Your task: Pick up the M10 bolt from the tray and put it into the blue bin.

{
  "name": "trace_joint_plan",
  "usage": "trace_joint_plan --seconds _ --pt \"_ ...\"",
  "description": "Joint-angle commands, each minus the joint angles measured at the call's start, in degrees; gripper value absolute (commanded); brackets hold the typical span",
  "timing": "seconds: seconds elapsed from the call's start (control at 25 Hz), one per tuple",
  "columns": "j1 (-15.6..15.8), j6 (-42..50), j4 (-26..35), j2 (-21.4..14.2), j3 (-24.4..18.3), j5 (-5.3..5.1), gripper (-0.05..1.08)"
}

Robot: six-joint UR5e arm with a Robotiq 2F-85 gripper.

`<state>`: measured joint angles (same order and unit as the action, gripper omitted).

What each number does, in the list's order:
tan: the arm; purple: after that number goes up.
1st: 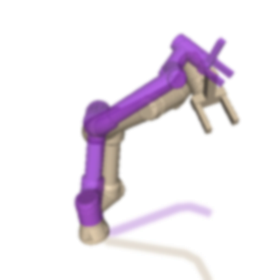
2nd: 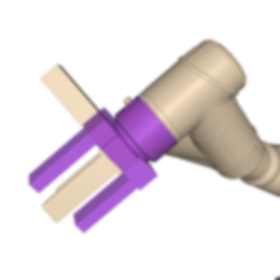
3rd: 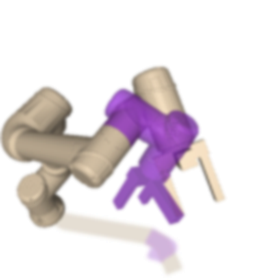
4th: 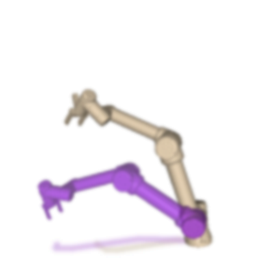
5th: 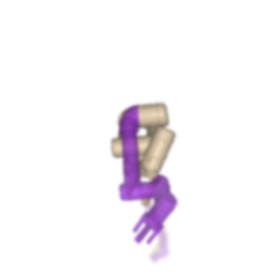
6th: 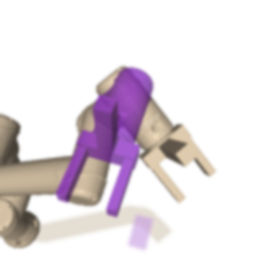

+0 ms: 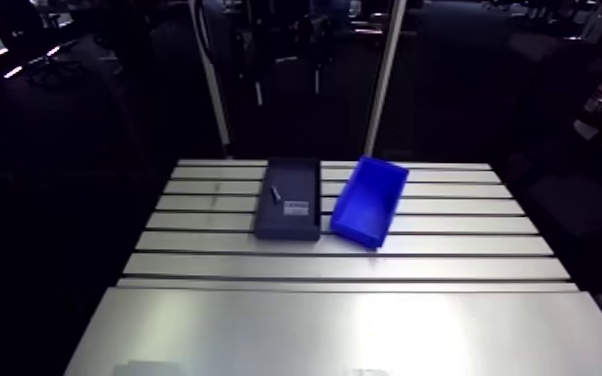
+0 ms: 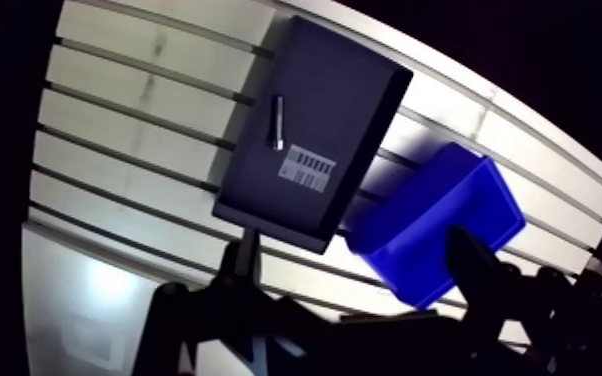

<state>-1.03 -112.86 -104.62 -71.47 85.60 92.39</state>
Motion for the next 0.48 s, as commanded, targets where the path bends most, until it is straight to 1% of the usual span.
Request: trace_joint_plan --seconds 0.04,0.16,0.28,0.48 --pt "0.2 3.1 -4.1 3.7 1.9 -0.15 0.01" --pt "0.2 3.5 -5.9 5.1 2.1 -0.23 0.01" --pt "0.2 4.9 -5.9 6.3 2.1 -0.15 0.01" --pt "0.2 5.5 -6.8 7.5 3.4 -0.15 0.01"
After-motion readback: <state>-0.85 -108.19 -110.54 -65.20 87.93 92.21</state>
